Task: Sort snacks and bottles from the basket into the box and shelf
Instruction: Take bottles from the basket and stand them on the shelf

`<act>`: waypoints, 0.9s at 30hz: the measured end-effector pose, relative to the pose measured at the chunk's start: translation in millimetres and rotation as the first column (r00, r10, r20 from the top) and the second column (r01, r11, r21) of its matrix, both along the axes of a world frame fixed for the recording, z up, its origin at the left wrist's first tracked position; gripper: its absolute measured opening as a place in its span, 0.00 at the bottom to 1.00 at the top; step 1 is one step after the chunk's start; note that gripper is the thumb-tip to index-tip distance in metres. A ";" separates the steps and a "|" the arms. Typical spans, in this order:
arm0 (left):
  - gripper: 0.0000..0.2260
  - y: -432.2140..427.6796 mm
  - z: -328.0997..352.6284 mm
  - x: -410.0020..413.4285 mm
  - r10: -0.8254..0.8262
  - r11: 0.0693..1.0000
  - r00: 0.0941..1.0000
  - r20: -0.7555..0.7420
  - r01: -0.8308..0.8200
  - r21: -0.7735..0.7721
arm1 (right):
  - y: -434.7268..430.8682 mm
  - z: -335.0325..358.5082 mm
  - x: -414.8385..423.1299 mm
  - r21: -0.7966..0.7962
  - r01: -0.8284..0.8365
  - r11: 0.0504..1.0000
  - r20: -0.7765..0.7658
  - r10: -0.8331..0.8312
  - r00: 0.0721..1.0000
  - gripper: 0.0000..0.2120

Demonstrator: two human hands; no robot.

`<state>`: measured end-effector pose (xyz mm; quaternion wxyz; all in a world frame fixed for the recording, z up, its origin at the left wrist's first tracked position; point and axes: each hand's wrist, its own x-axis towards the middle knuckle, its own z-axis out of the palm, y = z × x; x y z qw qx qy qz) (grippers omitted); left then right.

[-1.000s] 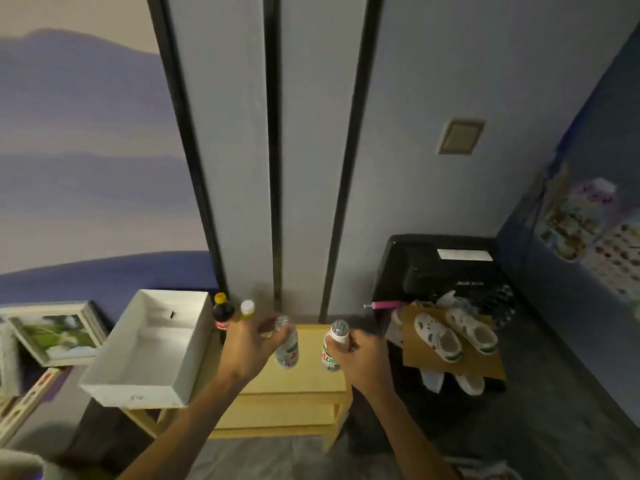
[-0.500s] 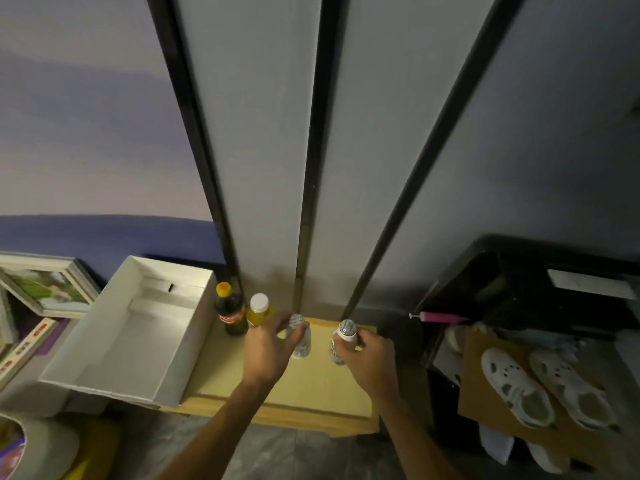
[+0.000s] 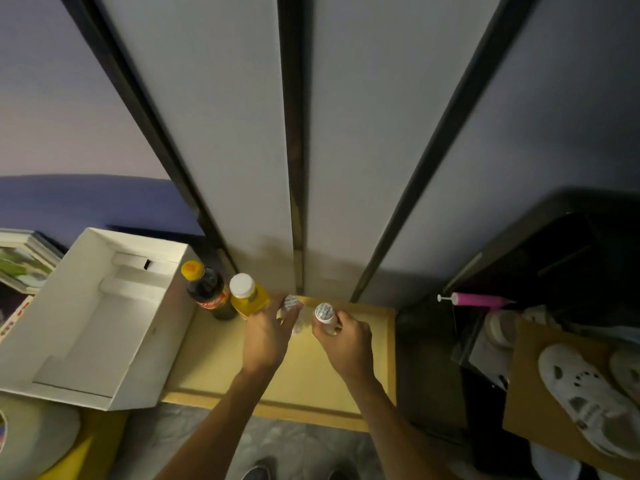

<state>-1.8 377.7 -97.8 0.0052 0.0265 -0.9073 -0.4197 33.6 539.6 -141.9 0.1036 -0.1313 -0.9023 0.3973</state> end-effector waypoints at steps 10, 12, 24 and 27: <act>0.16 2.4 -9.8 -9.4 0.033 0.999 0.999 0.035 -0.034 0.023 | -6.0 -8.8 -12.5 -0.102 0.021 0.995 0.084 -0.012 0.996 0.16; 0.16 1.5 -10.0 -9.0 0.034 0.999 0.998 0.049 -0.036 0.036 | -7.5 -7.8 -11.5 -0.116 0.028 0.993 0.089 -0.017 0.996 0.18; 0.26 -21.1 64.3 -2.5 -0.115 0.989 0.992 0.059 0.119 -0.085 | 15.6 88.1 7.4 0.005 0.020 1.000 0.206 -0.021 0.978 0.42; 0.30 -29.8 108.2 -1.0 -0.168 0.969 0.985 0.024 0.170 -0.180 | 26.0 142.6 21.4 0.043 0.024 0.999 0.212 -0.033 0.977 0.48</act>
